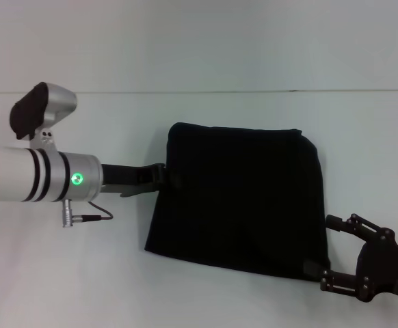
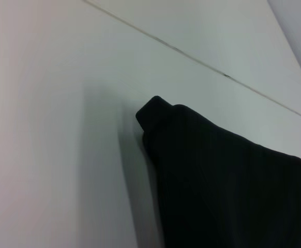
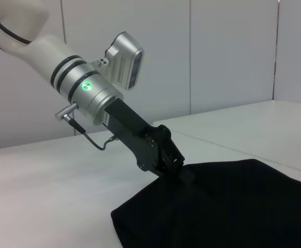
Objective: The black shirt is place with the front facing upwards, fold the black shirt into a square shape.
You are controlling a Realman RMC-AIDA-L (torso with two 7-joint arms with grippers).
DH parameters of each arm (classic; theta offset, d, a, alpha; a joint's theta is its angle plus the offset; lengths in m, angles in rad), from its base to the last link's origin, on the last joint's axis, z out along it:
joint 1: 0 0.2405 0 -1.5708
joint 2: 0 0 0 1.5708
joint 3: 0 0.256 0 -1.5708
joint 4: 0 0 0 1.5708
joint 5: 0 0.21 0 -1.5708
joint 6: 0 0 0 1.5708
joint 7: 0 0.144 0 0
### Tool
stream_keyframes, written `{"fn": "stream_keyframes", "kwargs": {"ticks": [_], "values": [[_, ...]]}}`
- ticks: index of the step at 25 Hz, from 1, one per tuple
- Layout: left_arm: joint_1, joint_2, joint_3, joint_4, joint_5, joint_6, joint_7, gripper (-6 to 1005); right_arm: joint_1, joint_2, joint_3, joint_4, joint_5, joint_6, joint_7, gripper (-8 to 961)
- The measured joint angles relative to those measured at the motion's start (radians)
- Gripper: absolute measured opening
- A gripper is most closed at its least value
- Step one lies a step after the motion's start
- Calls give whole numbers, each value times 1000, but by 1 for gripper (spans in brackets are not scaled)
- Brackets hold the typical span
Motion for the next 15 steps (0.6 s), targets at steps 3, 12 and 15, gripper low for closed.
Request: {"fn": "stream_keyframes", "kwargs": {"ticks": [3, 12, 15], "values": [[13, 11, -3, 0, -3, 1, 0, 112, 7, 0, 5, 0, 0, 1, 0, 945], [113, 30, -105, 55, -11, 62, 14, 89, 27, 0, 15, 0, 1, 13, 0, 945], [117, 27, -119, 58, -13, 81, 38, 89, 32, 0, 15, 1, 1, 21, 0, 944]]}}
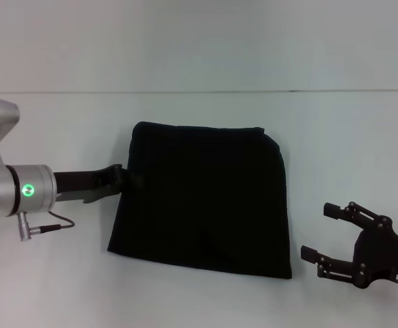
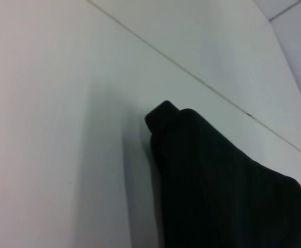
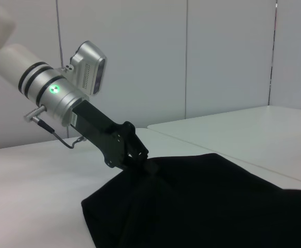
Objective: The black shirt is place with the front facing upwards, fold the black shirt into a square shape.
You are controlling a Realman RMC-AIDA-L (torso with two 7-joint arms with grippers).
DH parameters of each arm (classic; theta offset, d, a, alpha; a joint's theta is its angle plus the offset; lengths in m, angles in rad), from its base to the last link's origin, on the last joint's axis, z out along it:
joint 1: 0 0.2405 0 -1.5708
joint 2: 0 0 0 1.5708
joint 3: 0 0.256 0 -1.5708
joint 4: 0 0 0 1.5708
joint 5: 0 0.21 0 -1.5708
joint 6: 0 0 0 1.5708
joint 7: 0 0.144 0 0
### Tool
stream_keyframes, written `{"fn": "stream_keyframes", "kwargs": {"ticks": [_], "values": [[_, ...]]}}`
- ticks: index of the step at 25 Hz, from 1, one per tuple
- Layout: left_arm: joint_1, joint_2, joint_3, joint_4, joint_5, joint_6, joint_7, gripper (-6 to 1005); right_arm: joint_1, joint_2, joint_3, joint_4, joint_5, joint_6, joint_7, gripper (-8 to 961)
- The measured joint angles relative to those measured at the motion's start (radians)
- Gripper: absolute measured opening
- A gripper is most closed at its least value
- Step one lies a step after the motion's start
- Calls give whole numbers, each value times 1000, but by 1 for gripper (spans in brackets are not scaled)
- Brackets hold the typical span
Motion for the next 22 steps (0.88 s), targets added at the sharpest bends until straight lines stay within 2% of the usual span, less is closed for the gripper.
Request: {"fn": "stream_keyframes", "kwargs": {"ticks": [6, 14, 17, 22], "values": [[-3, -10, -1, 6, -4, 12, 32, 121, 3, 0, 0, 1, 0, 6, 0, 944], [10, -3, -3, 44, -54, 117, 142, 209, 0, 0, 10, 2, 0, 7, 0, 945], [37, 9, -6, 93, -89, 171, 191, 279, -1, 0, 11, 2, 0, 7, 0, 945], [70, 15, -45, 158, -99, 251, 317, 397, 2, 0, 17, 2, 1, 4, 0, 945]]}}
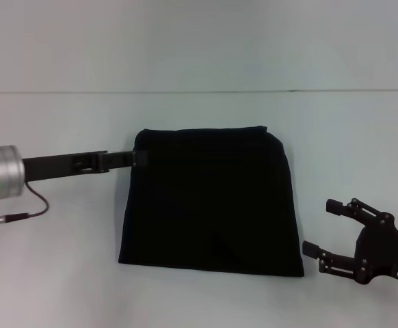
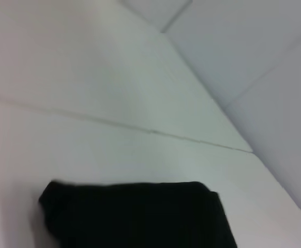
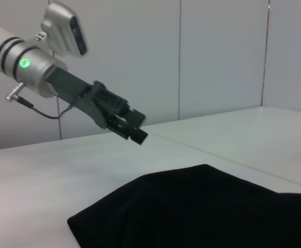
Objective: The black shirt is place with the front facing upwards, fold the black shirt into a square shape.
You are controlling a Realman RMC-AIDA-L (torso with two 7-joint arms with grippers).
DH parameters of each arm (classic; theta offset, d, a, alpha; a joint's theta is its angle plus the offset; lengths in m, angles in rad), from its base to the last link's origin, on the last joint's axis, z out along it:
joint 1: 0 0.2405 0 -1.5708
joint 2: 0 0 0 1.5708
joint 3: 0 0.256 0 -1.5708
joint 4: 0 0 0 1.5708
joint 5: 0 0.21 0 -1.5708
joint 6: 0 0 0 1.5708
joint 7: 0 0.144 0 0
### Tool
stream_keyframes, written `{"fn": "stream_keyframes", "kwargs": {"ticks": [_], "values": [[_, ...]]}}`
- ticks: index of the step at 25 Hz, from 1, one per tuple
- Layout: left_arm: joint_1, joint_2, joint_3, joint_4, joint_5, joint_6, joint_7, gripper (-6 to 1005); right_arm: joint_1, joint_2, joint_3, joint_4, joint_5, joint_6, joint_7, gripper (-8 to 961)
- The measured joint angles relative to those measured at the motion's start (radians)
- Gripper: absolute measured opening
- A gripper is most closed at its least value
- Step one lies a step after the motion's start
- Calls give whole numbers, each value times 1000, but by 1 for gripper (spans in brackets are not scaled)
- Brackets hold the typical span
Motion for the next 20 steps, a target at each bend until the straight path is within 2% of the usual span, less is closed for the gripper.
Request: {"fn": "stream_keyframes", "kwargs": {"ticks": [3, 5, 8, 12, 16, 20], "values": [[27, -3, -31, 24, 3, 81, 215, 467, 3, 0, 6, 0, 1, -4, -1, 945], [52, -12, -33, 30, 3, 115, 371, 671, 6, 0, 6, 0, 1, -5, -4, 945], [100, -32, -53, 37, 0, 184, 572, 711, 6, 0, 0, 0, 0, -7, -7, 945], [177, -62, -133, 43, -13, 348, 820, 758, 6, 2, -4, 0, -4, -14, -8, 945], [241, -70, -153, 44, 2, 379, 856, 786, -11, 2, -5, 1, -4, -14, -9, 944], [291, -75, -153, 35, 28, 320, 874, 851, -35, 2, -1, 1, -5, 4, -16, 944]]}}
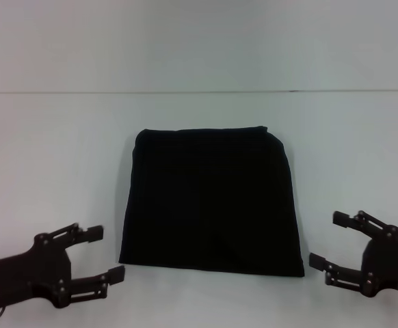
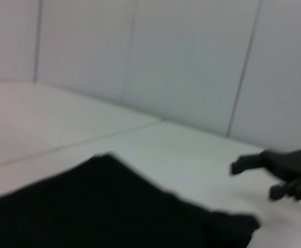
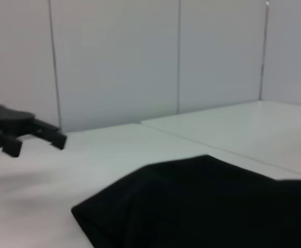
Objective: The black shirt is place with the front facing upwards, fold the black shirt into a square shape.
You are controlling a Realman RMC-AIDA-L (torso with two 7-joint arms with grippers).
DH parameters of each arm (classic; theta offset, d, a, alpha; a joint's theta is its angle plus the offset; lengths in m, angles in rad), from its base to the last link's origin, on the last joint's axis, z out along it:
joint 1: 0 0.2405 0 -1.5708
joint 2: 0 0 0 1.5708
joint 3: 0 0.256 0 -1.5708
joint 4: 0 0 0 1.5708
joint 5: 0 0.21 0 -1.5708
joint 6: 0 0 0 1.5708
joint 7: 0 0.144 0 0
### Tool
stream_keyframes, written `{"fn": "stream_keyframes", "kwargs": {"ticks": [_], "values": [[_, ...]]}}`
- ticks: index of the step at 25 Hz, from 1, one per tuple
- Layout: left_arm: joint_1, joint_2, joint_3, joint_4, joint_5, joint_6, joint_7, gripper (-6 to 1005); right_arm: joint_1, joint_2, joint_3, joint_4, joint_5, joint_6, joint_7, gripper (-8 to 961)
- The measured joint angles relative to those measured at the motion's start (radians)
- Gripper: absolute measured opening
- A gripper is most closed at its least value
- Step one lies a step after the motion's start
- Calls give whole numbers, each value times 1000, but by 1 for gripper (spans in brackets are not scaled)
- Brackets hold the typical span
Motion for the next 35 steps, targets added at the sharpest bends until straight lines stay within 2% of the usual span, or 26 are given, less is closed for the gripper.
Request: {"fn": "stream_keyframes", "kwargs": {"ticks": [2, 35], "values": [[10, -3, 0, -5, 4, -27, 10, 884, -5, 0, 1, 0, 0, 14, -2, 944], [-3, -3, 8, -12, 7, -69, 11, 880, 3, 0, -3, 9, 0, 24, -3, 944]]}}
